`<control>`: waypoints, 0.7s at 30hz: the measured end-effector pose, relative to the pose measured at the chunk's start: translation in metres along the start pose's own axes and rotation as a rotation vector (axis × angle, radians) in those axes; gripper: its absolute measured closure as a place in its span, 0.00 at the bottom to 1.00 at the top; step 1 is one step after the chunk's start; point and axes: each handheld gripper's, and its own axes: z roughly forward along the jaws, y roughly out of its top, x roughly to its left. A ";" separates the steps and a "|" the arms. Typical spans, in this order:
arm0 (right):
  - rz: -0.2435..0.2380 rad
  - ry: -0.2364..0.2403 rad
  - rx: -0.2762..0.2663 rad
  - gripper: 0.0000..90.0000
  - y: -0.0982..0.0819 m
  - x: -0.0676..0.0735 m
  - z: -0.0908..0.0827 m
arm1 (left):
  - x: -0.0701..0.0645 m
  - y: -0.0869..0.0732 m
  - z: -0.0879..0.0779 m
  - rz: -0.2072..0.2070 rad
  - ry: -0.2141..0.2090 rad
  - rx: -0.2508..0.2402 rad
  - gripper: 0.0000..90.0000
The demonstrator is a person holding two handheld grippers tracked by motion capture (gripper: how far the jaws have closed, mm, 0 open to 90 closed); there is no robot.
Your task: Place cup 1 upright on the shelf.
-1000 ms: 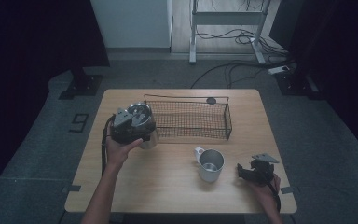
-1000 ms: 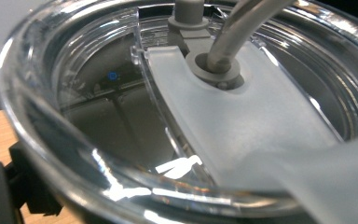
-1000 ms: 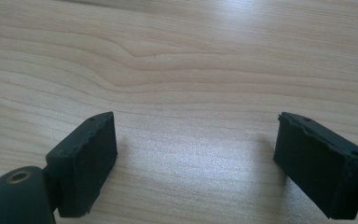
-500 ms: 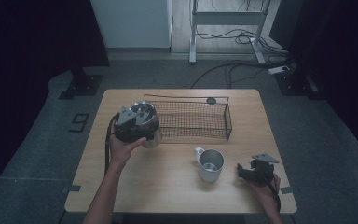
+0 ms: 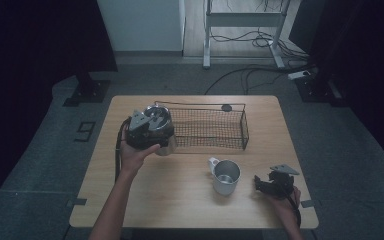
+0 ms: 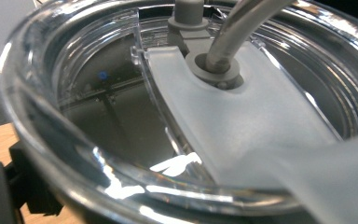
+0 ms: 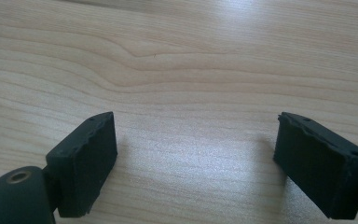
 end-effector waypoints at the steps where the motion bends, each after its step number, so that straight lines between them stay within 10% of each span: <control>1: 0.000 0.000 0.000 0.14 0.000 0.000 0.000 | 0.000 0.001 0.000 -0.001 0.000 -0.002 0.04; 21: -0.002 -0.001 -0.004 0.14 0.000 0.000 0.000 | -0.003 0.015 0.012 0.033 -0.005 0.014 0.04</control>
